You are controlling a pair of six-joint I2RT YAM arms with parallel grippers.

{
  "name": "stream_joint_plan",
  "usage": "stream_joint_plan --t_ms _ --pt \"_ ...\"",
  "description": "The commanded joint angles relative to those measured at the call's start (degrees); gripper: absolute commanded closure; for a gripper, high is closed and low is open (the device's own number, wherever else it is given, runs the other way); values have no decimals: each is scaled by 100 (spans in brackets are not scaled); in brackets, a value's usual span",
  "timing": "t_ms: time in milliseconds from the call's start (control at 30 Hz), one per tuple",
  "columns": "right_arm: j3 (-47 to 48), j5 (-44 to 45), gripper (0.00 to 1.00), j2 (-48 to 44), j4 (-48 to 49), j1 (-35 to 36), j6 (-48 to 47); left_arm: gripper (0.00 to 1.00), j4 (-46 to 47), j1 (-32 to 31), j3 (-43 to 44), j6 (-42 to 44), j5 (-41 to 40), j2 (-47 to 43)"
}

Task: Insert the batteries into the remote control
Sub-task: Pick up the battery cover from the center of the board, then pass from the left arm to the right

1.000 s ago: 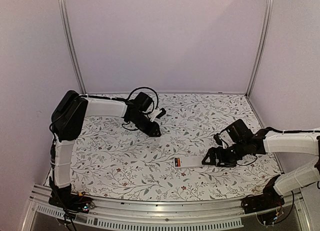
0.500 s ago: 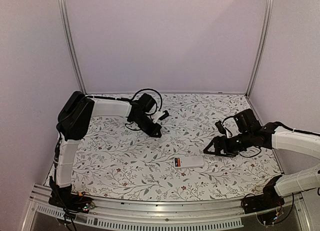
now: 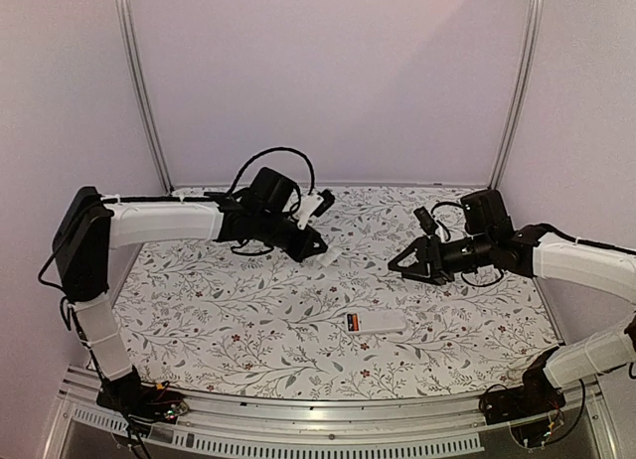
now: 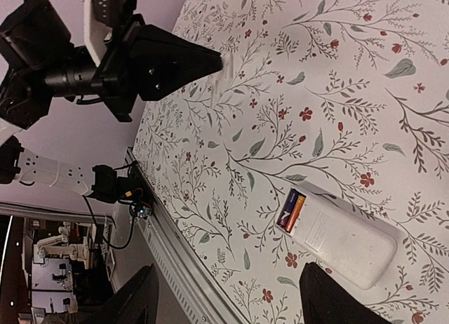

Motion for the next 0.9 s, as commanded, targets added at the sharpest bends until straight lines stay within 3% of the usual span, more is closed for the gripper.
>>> stream_joint_plan --t_ms 0,333,867 --pt "384 -252 33 181 737 109 654 100 1045 -543 -246 -431 -296 -701" --pt "904 -166 44 421 691 579 567 100 1520 -1361 -413 -548 -1079 -1297" --pt "1026 47 68 672 853 608 436 100 1805 -1601 -374 -671 -1153 -1246"
